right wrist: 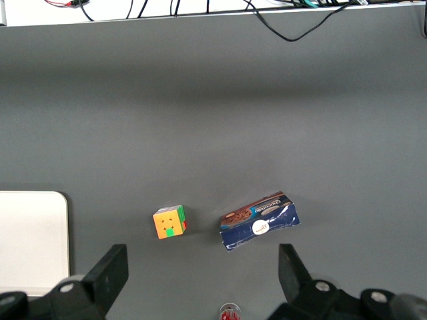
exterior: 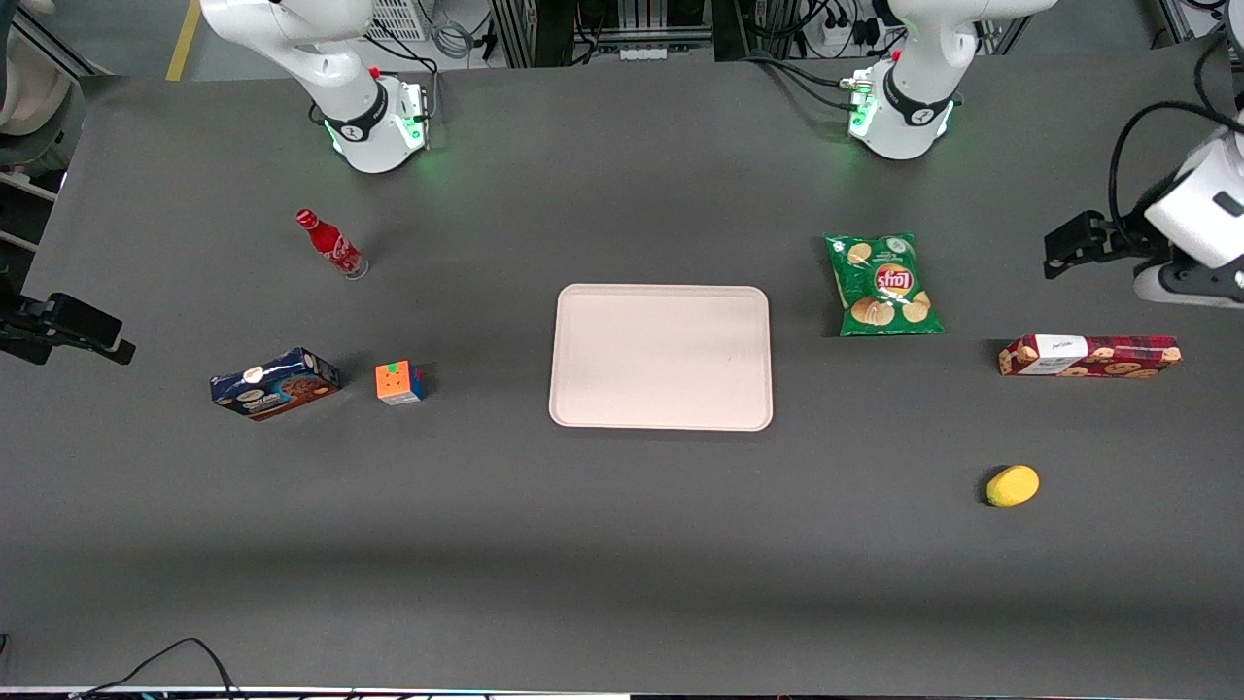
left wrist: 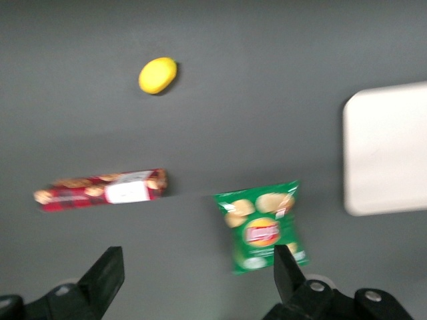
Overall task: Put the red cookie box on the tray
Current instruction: 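Move the open left gripper down toward the red cookie box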
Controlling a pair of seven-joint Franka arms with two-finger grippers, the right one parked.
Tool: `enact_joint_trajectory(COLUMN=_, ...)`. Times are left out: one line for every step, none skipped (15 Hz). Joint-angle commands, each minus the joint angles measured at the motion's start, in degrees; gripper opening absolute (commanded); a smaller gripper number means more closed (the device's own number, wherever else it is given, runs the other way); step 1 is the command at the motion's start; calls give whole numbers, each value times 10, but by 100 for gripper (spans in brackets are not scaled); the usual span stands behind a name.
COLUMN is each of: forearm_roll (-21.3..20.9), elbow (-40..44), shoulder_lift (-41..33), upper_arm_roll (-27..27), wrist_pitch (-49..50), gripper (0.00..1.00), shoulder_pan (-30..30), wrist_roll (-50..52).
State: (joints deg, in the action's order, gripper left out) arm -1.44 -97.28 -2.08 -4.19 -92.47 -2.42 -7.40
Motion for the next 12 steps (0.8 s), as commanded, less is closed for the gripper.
enact_joint_trajectory(forearm_roll=-72, elbow=8, shoulder_lift=41, upper_arm_roll=36, wrist_pitch=-17, gripper=100, shoulder_pan=0, wrist_roll=-239)
enact_joint_trajectory(forearm_roll=-74, elbow=7, shoulder_lift=49, upper_arm_roll=63, wrist_pitch=-44, gripper=100, shoulder_pan=0, wrist_roll=-307)
enact_joint_trajectory(forearm_roll=-74, elbow=5, shoulder_lift=60, upper_arm_roll=80, wrist_pitch=-69, gripper=100, shoulder_pan=0, wrist_roll=-380)
enact_joint_trajectory(forearm_roll=-75, elbow=5, shoulder_lift=73, upper_arm_roll=96, wrist_pitch=-95, gripper=100, shoulder_pan=0, wrist_roll=-449)
enact_joint_trajectory(forearm_roll=-76, elbow=5, shoulder_lift=87, upper_arm_roll=111, wrist_pitch=-123, gripper=100, shoulder_pan=0, wrist_roll=-525)
enact_joint_trajectory(forearm_roll=-76, elbow=3, shoulder_lift=100, upper_arm_roll=122, wrist_pitch=-149, gripper=100, shoulder_pan=-1, wrist_roll=-612)
enact_joint_trajectory(forearm_roll=-75, elbow=1, shoulder_lift=112, upper_arm_roll=133, wrist_pitch=-172, gripper=100, shoulder_pan=-2, wrist_roll=-689)
enact_joint_trajectory(forearm_roll=-70, elbow=-4, shoulder_lift=121, upper_arm_roll=140, wrist_pitch=-185, gripper=100, shoulder_pan=-4, wrist_roll=-748)
enact_joint_trajectory(forearm_roll=-67, elbow=-15, shoulder_lift=130, upper_arm_roll=146, wrist_pitch=-194, gripper=100, shoulder_pan=-11, wrist_roll=-790)
enact_joint_trajectory(forearm_roll=-66, elbow=-32, shoulder_lift=134, upper_arm_roll=148, wrist_pitch=-210, gripper=100, shoulder_pan=-18, wrist_roll=-820)
enact_joint_trajectory(forearm_roll=-55, elbow=-60, shoulder_lift=135, upper_arm_roll=155, wrist_pitch=-239, gripper=100, shoulder_pan=-25, wrist_roll=-860)
enact_joint_trajectory(forearm_roll=-33, elbow=-91, shoulder_lift=136, upper_arm_roll=166, wrist_pitch=-271, gripper=100, shoulder_pan=-29, wrist_roll=-913)
